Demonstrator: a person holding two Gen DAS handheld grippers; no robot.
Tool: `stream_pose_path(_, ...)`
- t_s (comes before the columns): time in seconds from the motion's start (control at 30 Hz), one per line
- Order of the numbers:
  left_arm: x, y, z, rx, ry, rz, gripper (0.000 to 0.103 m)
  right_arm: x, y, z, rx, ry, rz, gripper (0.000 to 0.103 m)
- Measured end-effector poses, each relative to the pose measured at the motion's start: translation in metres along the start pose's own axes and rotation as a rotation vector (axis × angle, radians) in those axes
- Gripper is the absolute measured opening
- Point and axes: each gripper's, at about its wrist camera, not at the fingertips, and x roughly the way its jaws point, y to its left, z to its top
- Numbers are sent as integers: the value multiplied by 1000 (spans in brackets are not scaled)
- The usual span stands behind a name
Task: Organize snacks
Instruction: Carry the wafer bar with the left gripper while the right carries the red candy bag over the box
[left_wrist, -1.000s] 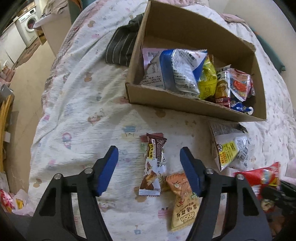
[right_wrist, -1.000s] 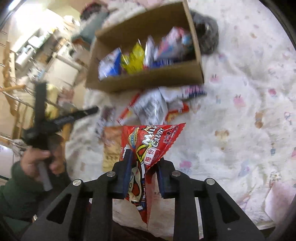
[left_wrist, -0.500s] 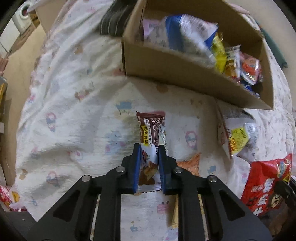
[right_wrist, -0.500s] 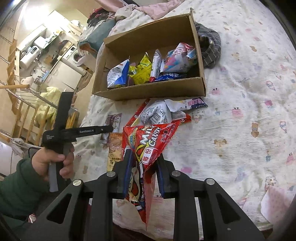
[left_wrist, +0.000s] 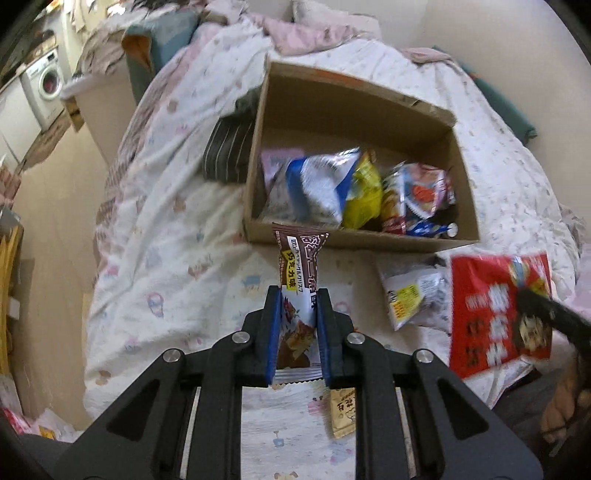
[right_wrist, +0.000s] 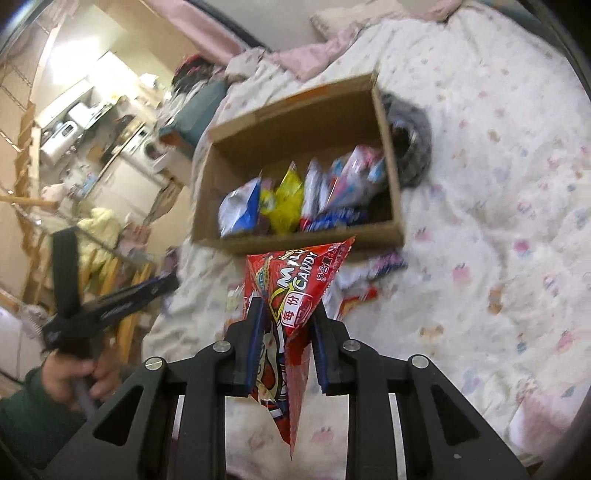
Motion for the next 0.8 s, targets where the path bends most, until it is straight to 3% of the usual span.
stream_pose_path(0.4,-6,-10,58,50,-80,-15,15,8,-7,69,93,-115,5,25)
stream_pose_path(0.8,19,-23,117,49,-125,-31,15,33,-29,128,172,-153,58,13)
